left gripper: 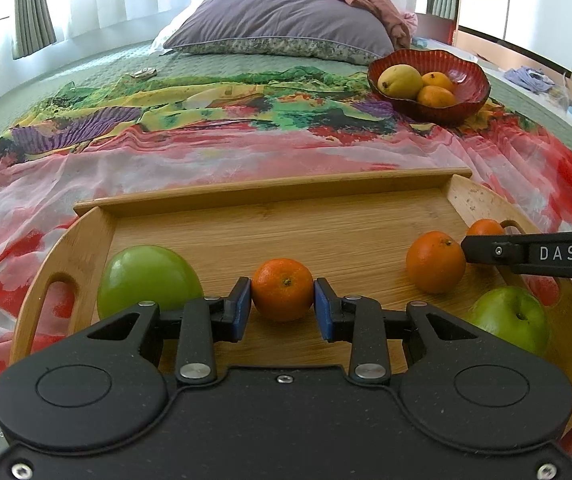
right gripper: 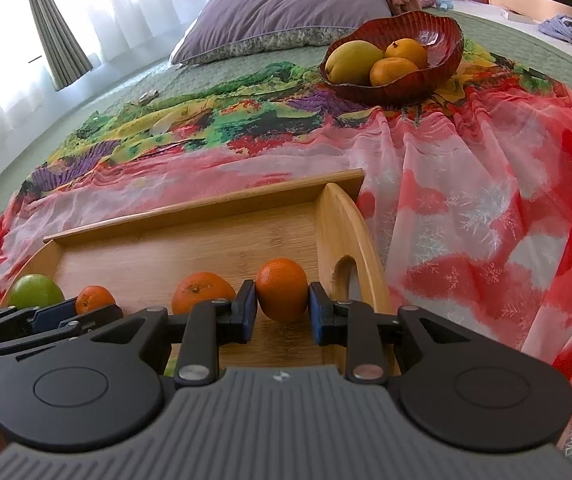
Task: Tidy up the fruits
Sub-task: 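Carry the tangerine with the left tool while the right tool carries its orange, lowering onto the tray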
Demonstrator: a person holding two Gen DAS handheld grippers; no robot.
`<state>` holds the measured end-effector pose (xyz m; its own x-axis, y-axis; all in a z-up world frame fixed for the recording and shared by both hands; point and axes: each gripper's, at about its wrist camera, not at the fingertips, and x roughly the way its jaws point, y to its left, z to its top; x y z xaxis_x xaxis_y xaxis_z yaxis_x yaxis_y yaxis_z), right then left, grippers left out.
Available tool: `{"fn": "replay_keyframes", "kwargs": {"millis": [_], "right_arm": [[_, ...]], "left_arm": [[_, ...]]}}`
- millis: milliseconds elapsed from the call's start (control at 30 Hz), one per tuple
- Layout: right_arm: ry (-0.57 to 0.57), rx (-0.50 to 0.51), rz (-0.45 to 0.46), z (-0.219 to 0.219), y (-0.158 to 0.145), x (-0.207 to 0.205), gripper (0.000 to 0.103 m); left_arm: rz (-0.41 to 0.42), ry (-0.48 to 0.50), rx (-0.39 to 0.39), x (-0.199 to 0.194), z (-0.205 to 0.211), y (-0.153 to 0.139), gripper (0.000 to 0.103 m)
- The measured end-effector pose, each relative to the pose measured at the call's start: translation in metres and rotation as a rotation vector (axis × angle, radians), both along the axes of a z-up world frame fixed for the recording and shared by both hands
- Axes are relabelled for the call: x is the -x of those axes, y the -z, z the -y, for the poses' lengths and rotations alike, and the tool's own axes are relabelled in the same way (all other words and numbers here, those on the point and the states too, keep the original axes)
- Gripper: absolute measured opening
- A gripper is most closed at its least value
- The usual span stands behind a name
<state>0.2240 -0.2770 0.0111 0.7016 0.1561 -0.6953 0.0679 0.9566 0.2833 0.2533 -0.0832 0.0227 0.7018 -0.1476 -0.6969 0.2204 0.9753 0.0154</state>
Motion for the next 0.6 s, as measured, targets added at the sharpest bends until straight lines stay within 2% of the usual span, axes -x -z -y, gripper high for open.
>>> {"fn": "replay_keyframes", "kwargs": {"millis": [500, 600], "right_arm": [[-0.002, 0.013, -0.007, -0.0031, -0.0001, -0.0013, 0.037], [0.002, 0.002, -0.013, -0.0024, -0.0004, -0.0005, 0.041]], "left_arm": [[-0.009, -0.009, 0.007, -0.0002, -0.0009, -0.0008, 0.033], [-0.024, -0.026, 0.027, 0.0003, -0.0067, -0.0057, 0.039]]}}
